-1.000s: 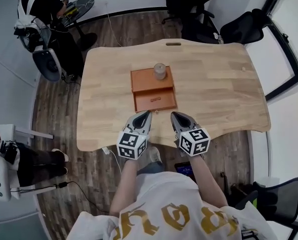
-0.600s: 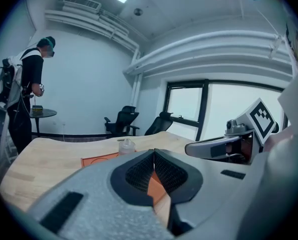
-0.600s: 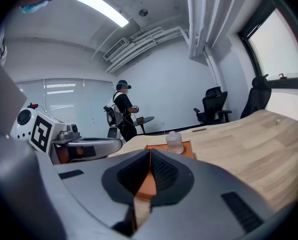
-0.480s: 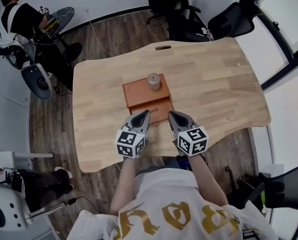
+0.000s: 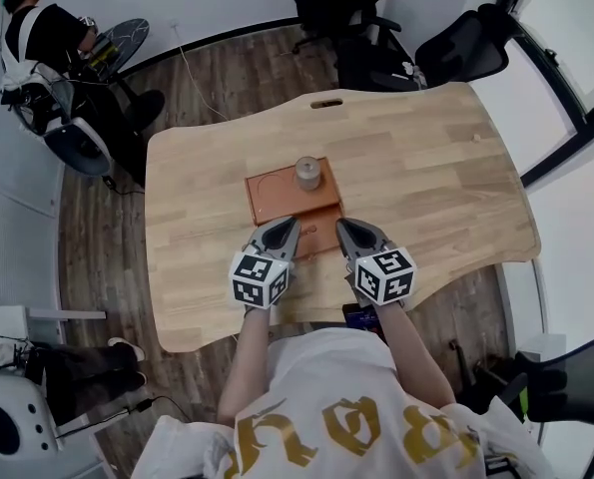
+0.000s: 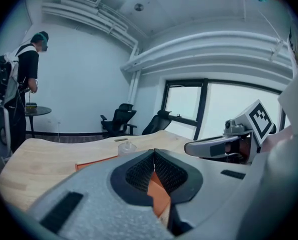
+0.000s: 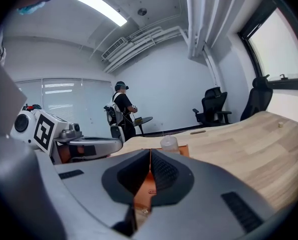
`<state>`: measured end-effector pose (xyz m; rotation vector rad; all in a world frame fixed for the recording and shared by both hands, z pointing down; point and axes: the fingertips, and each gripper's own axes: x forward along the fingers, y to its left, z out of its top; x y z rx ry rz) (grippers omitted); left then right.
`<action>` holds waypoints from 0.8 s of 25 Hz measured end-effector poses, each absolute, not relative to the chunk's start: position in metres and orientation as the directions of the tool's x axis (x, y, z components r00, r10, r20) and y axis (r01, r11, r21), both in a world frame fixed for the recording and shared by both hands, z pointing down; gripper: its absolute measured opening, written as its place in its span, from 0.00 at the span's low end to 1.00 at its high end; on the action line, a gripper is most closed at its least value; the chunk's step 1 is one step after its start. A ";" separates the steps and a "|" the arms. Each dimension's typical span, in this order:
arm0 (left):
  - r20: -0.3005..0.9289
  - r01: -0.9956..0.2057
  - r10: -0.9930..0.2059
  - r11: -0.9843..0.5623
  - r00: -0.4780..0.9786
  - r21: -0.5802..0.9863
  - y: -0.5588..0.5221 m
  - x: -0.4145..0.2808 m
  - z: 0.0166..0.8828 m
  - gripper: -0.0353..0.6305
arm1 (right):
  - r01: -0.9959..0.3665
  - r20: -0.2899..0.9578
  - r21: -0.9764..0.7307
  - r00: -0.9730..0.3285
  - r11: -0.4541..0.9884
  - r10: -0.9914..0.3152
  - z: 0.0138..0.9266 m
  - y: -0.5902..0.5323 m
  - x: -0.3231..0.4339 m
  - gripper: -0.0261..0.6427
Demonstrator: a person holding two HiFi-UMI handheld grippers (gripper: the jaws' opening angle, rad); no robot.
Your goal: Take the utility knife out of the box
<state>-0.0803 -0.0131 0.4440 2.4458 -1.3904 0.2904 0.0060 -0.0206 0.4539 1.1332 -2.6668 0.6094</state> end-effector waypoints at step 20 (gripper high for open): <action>0.392 -0.872 -0.779 -0.435 0.489 0.223 -0.029 -0.097 0.479 0.07 | -0.712 0.404 -0.335 -0.700 0.617 -0.589 0.494 -0.045 0.003 0.06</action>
